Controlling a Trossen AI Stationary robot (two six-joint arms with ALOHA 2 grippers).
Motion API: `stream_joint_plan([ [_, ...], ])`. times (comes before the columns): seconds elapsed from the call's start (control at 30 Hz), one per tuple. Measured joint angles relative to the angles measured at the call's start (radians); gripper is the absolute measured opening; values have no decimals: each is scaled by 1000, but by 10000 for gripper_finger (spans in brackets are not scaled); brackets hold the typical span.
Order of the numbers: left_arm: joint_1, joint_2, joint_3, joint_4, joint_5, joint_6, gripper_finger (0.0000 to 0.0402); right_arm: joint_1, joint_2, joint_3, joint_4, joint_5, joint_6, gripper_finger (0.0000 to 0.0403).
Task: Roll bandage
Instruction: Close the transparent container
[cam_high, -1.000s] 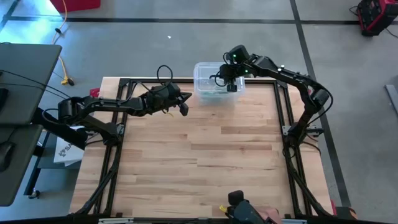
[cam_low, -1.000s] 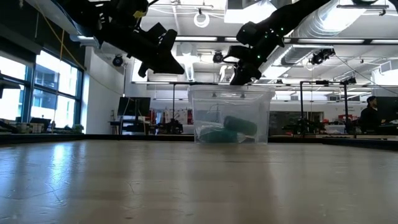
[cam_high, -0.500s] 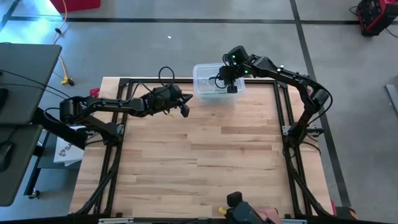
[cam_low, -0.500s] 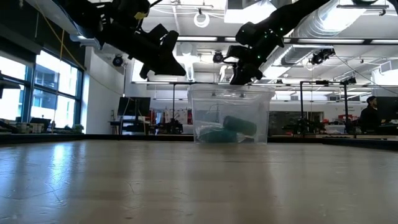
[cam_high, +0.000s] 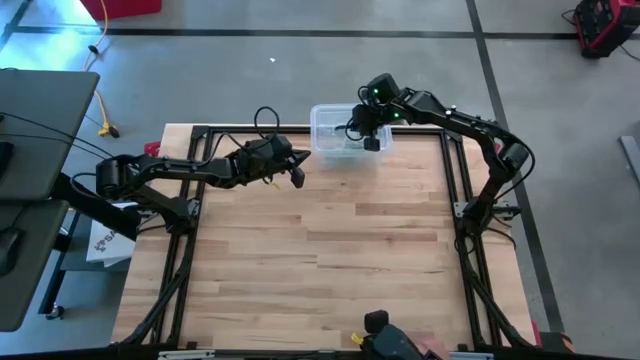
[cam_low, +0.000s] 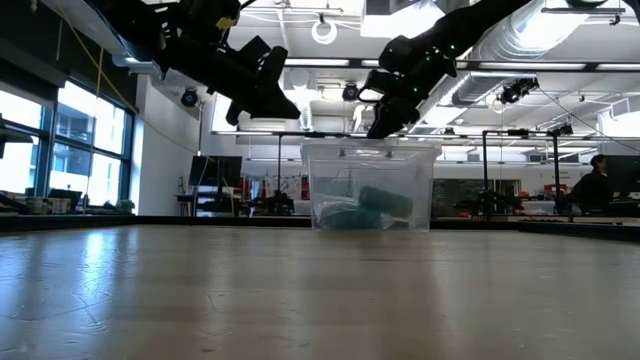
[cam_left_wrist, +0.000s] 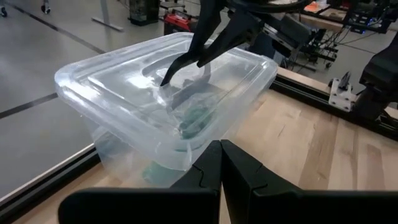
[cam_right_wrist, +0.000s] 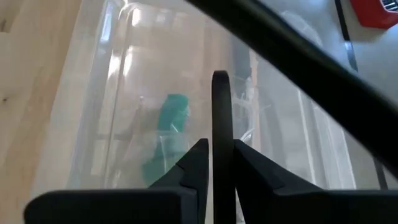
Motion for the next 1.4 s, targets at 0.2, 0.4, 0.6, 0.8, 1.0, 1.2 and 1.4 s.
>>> stream_joint_plan([
  [0.2, -12, 0, 0, 7, -1, -1, 0, 0, 0, 0, 13, -5, 15, 85],
  [0.4, -25, 0, 0, 114, 55, -2, 0, 0, -46, 3, 8, 10, -10, 149],
  [0.6, 52, 22, 49, 184, 91, 19, 0, -100, -163, 3, 3, -56, 53, 157],
  [0.8, 125, 206, 111, 234, 195, 35, 0, -187, -173, -103, -48, -554, 89, 133],
  [1.0, 149, 377, 180, 268, 278, -25, 0, -112, -115, -171, 96, -556, 136, 91],
  [1.2, 153, 390, 199, 259, 306, -34, 0, -101, -68, -171, 283, -295, 268, 49],
  [1.4, 150, 371, 195, 240, 323, -44, 0, -127, -64, -170, 353, -64, 350, 20],
])
